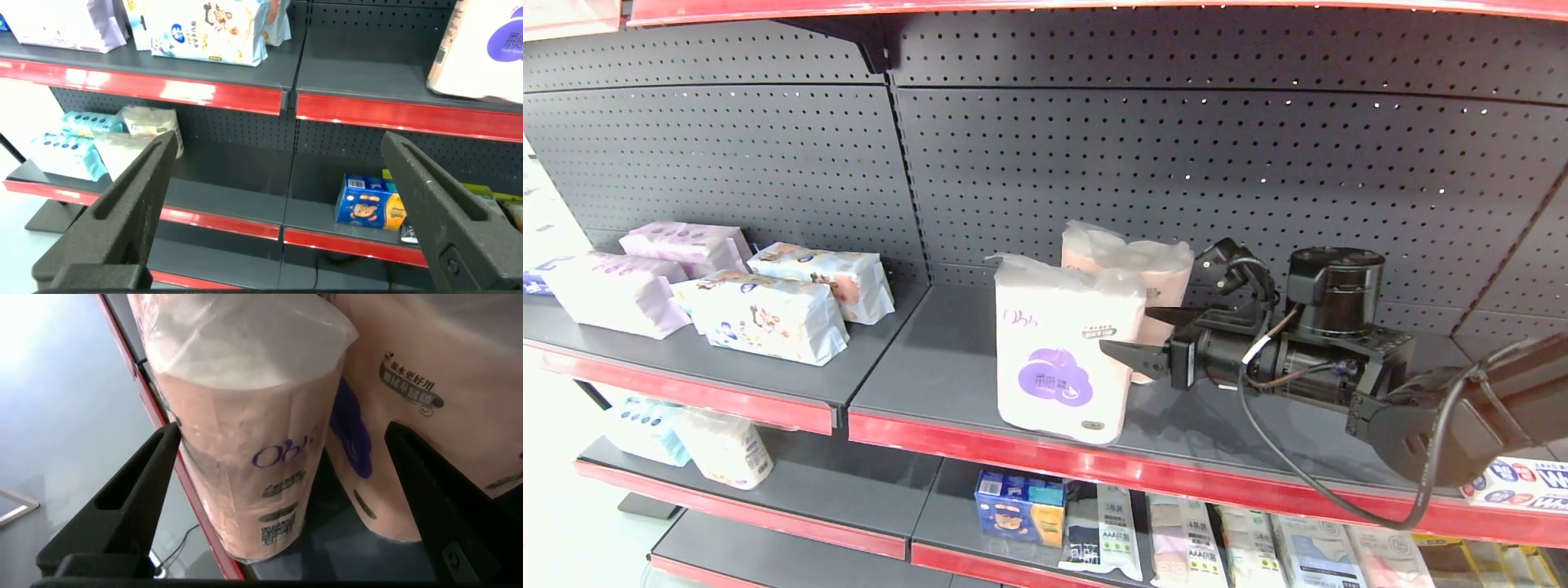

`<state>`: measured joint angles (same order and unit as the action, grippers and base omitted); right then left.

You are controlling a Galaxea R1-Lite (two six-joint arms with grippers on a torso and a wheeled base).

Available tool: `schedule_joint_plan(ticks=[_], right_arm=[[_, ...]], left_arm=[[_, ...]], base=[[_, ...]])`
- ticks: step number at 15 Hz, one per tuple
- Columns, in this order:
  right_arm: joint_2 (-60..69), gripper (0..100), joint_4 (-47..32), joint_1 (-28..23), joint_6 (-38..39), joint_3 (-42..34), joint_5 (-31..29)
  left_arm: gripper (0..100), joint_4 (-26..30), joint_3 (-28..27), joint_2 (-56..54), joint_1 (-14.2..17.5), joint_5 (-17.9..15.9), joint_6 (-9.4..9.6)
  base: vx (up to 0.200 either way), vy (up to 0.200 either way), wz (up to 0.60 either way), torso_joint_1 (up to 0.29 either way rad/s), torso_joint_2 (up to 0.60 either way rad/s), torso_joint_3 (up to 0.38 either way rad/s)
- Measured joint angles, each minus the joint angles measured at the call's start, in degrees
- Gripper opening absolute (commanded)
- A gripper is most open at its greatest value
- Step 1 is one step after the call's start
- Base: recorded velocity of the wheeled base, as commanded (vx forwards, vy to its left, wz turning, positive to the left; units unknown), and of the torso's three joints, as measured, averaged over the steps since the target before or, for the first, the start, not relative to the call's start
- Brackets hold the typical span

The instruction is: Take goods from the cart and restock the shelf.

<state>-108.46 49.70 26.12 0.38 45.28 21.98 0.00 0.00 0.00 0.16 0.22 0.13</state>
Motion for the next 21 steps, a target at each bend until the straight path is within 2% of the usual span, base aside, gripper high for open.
schedule_joint_plan(ticks=[7, 21], right_arm=[[-0.3, 100, 0.1, 2.5, 1.8, 0.2, -1.5], [-2.4, 100, 4.5, 2.3, 1.9, 0.0, -1.1]], left_arm=[[100, 0.0, 0.0, 0.0, 0.0, 0.0, -0.02], [100, 0.0, 0.0, 0.0, 0.0, 0.0, -0.02]], base=[[0.0, 0.0, 0.0, 0.0, 0.0, 0.0], [0.0, 0.0, 0.0, 0.0, 0.0, 0.0]])
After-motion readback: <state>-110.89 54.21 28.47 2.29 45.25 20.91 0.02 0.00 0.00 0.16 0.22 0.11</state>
